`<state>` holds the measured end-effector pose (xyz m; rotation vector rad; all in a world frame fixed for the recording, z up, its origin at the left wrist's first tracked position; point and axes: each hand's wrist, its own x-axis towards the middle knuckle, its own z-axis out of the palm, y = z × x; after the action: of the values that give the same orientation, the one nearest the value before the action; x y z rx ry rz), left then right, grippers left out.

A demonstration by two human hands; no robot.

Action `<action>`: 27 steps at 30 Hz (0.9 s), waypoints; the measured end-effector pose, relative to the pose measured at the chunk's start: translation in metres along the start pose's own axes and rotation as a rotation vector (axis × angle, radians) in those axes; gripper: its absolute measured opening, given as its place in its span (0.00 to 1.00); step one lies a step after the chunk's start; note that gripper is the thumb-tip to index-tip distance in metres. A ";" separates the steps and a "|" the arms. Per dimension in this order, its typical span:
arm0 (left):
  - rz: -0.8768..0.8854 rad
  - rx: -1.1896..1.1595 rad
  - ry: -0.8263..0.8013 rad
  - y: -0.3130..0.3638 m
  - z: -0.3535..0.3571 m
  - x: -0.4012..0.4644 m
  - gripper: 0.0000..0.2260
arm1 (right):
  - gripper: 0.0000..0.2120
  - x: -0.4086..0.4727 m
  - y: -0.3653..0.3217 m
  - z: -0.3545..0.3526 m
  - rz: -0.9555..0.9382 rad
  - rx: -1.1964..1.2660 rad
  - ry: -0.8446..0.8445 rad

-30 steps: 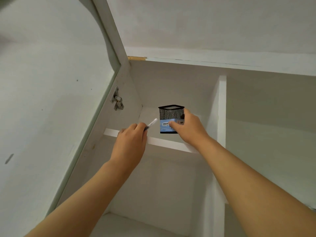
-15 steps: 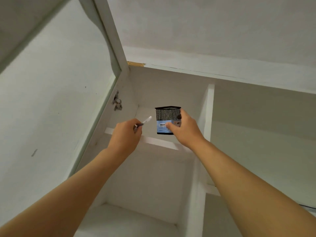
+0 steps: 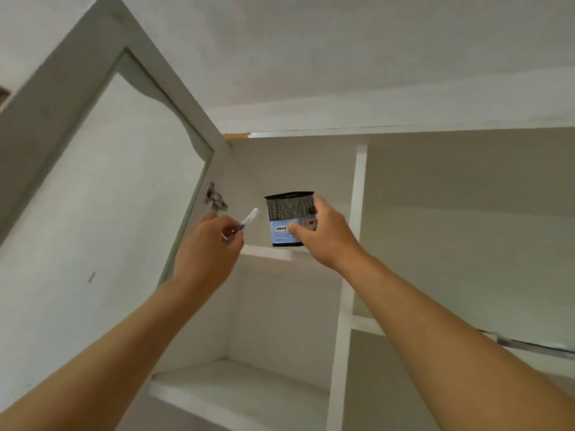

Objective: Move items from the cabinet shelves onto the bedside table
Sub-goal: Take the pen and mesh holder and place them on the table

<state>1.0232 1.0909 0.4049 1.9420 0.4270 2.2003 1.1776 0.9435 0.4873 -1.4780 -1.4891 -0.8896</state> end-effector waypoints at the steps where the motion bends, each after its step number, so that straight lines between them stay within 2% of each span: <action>1: -0.007 0.027 0.005 0.005 -0.004 -0.008 0.03 | 0.16 -0.007 0.001 -0.002 -0.005 0.023 -0.007; 6: -0.007 0.134 0.024 0.024 -0.026 -0.047 0.02 | 0.16 -0.044 0.010 0.001 -0.009 0.193 -0.030; 12: 0.014 0.286 -0.021 0.037 -0.064 -0.103 0.02 | 0.22 -0.100 0.012 0.029 -0.005 0.362 -0.080; 18: 0.026 0.401 -0.112 0.055 -0.123 -0.157 0.03 | 0.40 -0.162 -0.012 0.051 0.024 0.514 -0.122; 27: 0.032 0.559 -0.131 0.084 -0.234 -0.249 0.06 | 0.36 -0.283 -0.092 0.066 0.077 0.781 -0.187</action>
<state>0.8301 0.9095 0.1730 2.3470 1.0915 2.1082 1.0687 0.8850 0.2087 -1.0276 -1.6373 -0.0731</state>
